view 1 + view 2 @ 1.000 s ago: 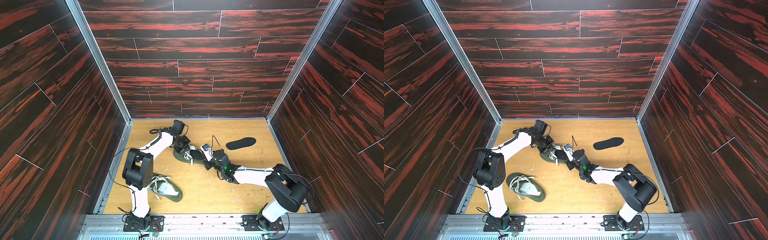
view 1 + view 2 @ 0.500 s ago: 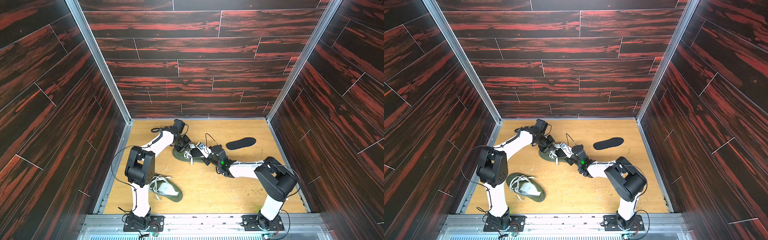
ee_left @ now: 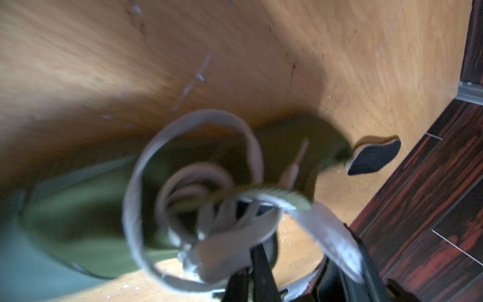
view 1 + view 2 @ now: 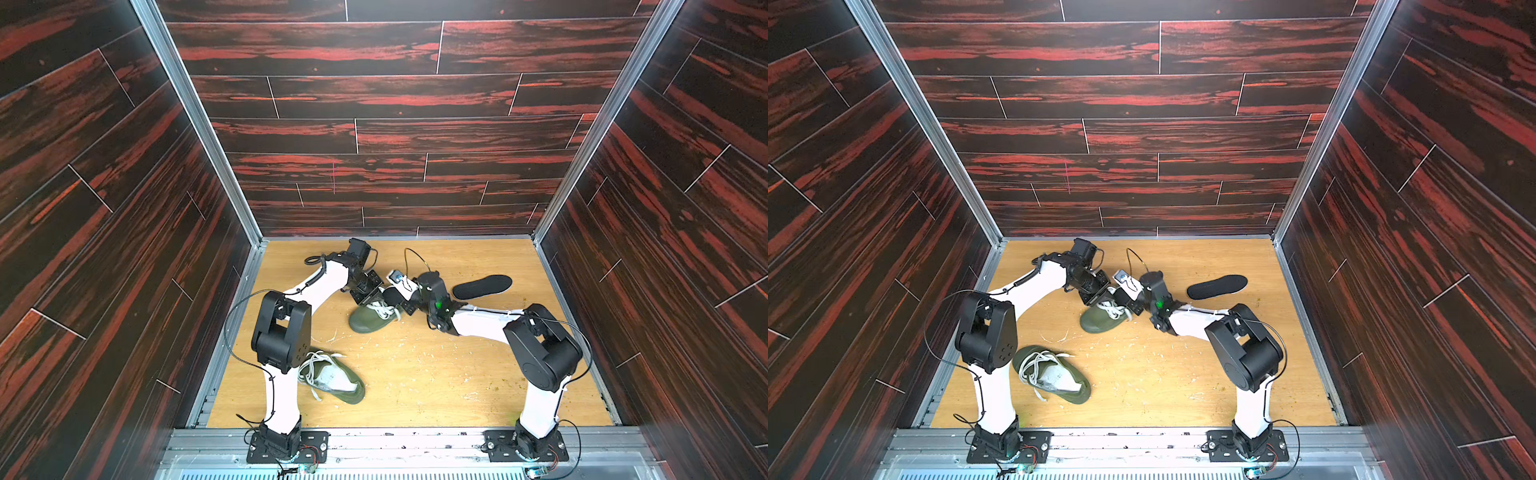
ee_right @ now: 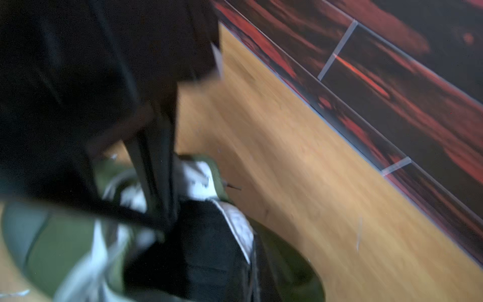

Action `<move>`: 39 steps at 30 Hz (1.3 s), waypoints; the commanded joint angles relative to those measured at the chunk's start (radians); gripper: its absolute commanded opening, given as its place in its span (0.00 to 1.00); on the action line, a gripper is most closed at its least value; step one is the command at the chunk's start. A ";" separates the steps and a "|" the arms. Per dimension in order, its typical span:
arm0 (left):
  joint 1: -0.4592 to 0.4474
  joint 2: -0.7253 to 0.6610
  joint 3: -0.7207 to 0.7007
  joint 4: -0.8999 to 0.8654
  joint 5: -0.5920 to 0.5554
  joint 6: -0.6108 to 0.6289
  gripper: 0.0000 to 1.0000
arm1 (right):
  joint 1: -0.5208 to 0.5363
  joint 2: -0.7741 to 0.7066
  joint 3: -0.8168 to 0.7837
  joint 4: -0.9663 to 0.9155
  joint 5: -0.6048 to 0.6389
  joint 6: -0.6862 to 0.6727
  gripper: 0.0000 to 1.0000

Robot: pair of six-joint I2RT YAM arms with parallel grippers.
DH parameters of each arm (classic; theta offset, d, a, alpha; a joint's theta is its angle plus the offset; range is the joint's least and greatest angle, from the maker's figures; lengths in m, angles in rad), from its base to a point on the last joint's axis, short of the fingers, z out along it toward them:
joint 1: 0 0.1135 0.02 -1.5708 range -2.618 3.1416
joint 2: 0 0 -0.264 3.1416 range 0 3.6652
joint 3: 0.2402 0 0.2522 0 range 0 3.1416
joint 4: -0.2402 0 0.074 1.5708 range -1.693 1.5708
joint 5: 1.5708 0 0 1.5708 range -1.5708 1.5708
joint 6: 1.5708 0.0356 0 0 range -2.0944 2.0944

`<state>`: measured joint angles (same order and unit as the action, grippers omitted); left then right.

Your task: Insert the insole into the shoe

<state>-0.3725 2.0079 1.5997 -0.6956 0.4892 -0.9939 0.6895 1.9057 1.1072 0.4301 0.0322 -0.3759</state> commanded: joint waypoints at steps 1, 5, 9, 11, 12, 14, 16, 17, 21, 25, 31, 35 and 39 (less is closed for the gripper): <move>-0.019 -0.006 0.040 0.007 0.095 0.022 0.00 | 0.014 0.081 0.046 -0.140 -0.151 -0.032 0.00; -0.004 -0.018 0.043 0.007 0.080 0.027 0.00 | 0.017 0.101 0.041 -0.170 -0.140 -0.017 0.00; 0.004 -0.024 0.039 0.002 0.074 0.042 0.00 | -0.008 0.109 0.139 -0.351 -0.179 0.025 0.00; 0.012 -0.033 0.042 -0.024 0.033 0.077 0.00 | -0.016 0.119 0.208 -0.489 -0.192 0.036 0.00; 0.016 -0.035 0.052 -0.046 0.008 0.104 0.00 | -0.019 0.127 0.239 -0.550 -0.182 0.045 0.00; 0.022 -0.037 0.089 -0.094 -0.045 0.173 0.00 | -0.020 0.121 0.259 -0.620 -0.138 0.096 0.00; 0.021 -0.028 0.148 -0.142 -0.098 0.248 0.00 | -0.020 0.079 0.239 -0.651 -0.128 0.167 0.00; 0.020 -0.018 0.183 -0.181 -0.115 0.284 0.00 | -0.019 0.050 0.220 -0.656 -0.121 0.205 0.00; 0.011 0.028 0.293 -0.286 -0.108 0.401 0.00 | -0.016 -0.092 0.107 -0.636 -0.085 0.377 0.00; -0.002 0.055 0.307 -0.316 -0.090 0.458 0.00 | -0.017 -0.127 0.016 -0.571 -0.039 0.459 0.01; -0.009 0.079 0.301 -0.319 -0.089 0.483 0.00 | -0.017 -0.043 0.051 -0.586 -0.009 0.448 0.00; -0.009 0.092 0.305 -0.308 -0.129 0.484 0.00 | -0.012 -0.060 0.019 -0.541 -0.021 0.507 0.00; -0.009 0.102 0.302 -0.310 -0.097 0.481 0.00 | 0.010 -0.136 -0.088 -0.358 0.005 0.507 0.00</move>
<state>-0.3763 2.1227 1.8828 -0.9939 0.3645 -0.5304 0.6781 1.8153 1.0821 -0.0204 0.0216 0.1127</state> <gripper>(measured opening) 0.068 0.054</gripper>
